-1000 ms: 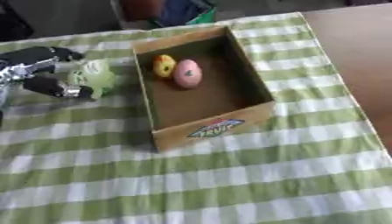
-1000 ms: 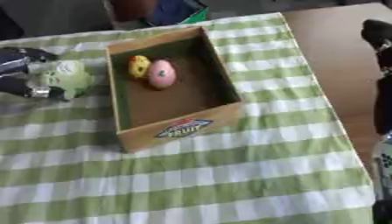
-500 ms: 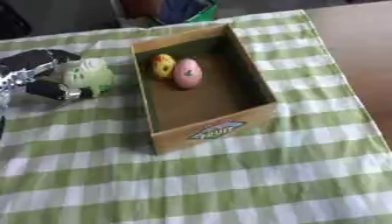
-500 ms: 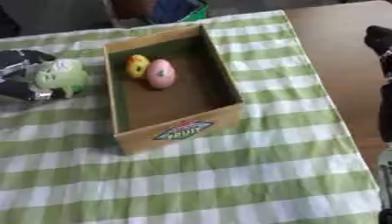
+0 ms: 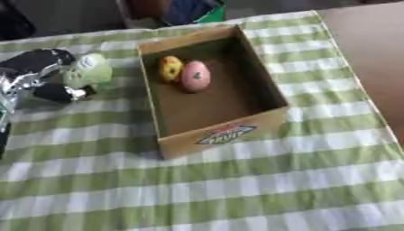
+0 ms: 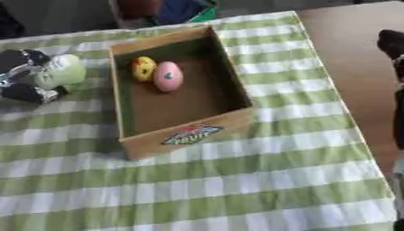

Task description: Pick up objects on the table and place them in the box.

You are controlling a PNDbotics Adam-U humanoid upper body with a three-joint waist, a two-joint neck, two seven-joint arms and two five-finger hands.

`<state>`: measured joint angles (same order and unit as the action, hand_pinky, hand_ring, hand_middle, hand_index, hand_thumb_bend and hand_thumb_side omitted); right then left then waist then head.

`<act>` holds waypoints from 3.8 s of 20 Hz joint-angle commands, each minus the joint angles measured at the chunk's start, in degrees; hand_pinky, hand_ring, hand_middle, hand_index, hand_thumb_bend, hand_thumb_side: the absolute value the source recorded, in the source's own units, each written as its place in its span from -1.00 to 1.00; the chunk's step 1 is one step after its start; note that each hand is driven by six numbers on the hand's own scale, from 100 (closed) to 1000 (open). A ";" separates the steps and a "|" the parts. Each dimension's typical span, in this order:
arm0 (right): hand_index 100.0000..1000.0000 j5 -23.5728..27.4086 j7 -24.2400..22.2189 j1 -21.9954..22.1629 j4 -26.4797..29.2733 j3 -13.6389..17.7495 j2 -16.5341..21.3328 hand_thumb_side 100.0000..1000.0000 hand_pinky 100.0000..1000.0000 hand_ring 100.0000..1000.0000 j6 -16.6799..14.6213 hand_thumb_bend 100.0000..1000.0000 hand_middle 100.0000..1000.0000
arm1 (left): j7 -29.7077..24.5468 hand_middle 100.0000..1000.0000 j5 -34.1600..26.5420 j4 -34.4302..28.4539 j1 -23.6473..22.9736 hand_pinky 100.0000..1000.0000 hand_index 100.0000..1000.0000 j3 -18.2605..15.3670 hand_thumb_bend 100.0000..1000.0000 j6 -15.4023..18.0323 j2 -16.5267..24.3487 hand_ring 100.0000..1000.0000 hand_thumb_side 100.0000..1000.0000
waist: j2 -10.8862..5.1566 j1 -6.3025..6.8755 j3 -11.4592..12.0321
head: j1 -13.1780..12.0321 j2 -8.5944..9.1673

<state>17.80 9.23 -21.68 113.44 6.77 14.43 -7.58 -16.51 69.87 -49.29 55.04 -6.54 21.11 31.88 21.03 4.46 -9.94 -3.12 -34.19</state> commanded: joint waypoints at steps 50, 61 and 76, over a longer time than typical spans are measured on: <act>0.61 2.62 2.72 -2.81 1.15 -0.15 0.27 0.57 0.58 0.35 -1.85 -1.00 -0.16 | 9.31 0.20 -2.15 -23.82 1.97 -0.21 -0.14 8.24 -1.00 -1.97 -17.75 0.38 -0.64 | -5.51 -2.47 -1.17 | -5.61 -4.14; 0.61 2.86 2.95 -2.78 1.15 -0.15 -0.06 0.54 0.58 0.35 -1.95 -1.00 -0.16 | 12.56 0.19 2.39 -19.22 2.01 -0.20 -0.13 8.21 -1.00 1.80 -20.37 0.38 -0.65 | -5.16 -2.28 -1.38 | -6.50 -4.39; 0.61 2.97 2.50 -2.92 1.15 -0.37 -0.40 0.50 0.58 0.35 -1.53 -1.00 -0.17 | 2.42 0.64 14.18 -17.92 1.91 0.15 0.85 11.43 -0.40 9.21 -21.19 0.73 0.32 | -4.45 -2.14 -1.00 | -4.27 -2.95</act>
<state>20.35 11.86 -23.75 113.44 6.33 13.58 -9.10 -13.49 82.98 -65.94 55.88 5.12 29.82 10.49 17.59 2.70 -10.95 -7.47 -37.72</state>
